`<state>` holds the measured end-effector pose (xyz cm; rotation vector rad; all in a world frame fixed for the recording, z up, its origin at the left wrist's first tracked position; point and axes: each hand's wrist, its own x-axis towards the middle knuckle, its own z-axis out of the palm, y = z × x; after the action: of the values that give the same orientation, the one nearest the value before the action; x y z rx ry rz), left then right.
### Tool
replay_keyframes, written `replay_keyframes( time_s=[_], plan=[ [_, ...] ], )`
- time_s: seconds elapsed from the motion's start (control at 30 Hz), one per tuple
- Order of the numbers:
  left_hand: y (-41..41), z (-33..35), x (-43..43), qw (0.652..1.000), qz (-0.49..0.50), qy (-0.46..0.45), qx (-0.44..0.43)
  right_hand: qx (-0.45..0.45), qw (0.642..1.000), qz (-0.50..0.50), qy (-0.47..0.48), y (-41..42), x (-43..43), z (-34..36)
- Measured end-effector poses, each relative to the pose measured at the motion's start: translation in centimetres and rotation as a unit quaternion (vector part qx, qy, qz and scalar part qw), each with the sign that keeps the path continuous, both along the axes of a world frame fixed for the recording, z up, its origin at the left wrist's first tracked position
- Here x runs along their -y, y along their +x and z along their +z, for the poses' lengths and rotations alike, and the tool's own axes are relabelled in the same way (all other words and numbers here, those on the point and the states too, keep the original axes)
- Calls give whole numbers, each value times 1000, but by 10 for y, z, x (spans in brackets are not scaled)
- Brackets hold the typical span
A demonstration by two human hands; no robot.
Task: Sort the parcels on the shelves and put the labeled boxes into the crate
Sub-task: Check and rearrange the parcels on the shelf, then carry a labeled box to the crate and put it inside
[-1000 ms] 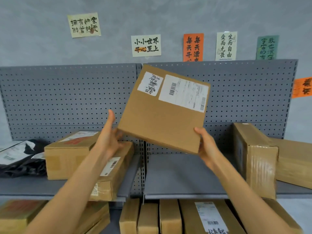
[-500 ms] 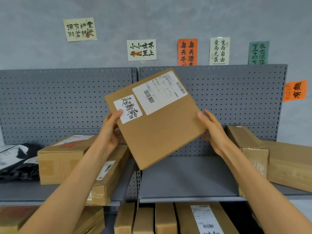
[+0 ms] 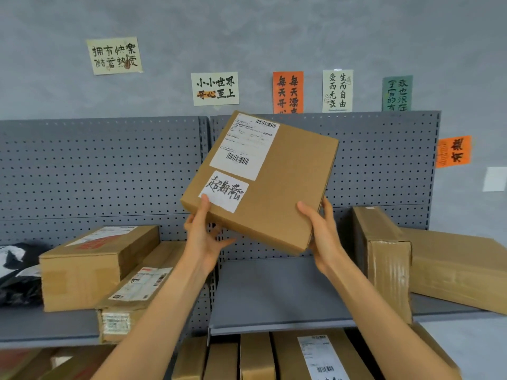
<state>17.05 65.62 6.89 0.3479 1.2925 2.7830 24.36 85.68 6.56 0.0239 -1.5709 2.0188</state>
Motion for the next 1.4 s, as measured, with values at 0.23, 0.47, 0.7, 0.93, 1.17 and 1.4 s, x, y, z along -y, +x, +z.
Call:
replay_keyframes(
  time_s=[0.23, 0.47, 0.7, 0.93, 1.17, 1.4],
  plan=[
    [-12, 14, 19, 989, -62, -107, -77, 4, 997, -50, 63, 52, -43, 10],
    [9, 27, -32, 959, -194, -122, -165, -11, 985, -139, 102, 122, -52, 16],
    [66, 18, -90, 914, -337, -106, -201, 40, 946, -306, 97, 237, -31, -9],
    [206, -15, -154, 823, -520, -106, -203, 81, 853, -515, 38, 411, 12, -43],
    [407, -50, -173, 695, -678, -111, -210, 74, 745, -663, -18, 602, 104, -82],
    [638, -84, -129, 550, -792, -123, -234, 79, 612, -784, -66, 786, 236, -128]
  ],
)
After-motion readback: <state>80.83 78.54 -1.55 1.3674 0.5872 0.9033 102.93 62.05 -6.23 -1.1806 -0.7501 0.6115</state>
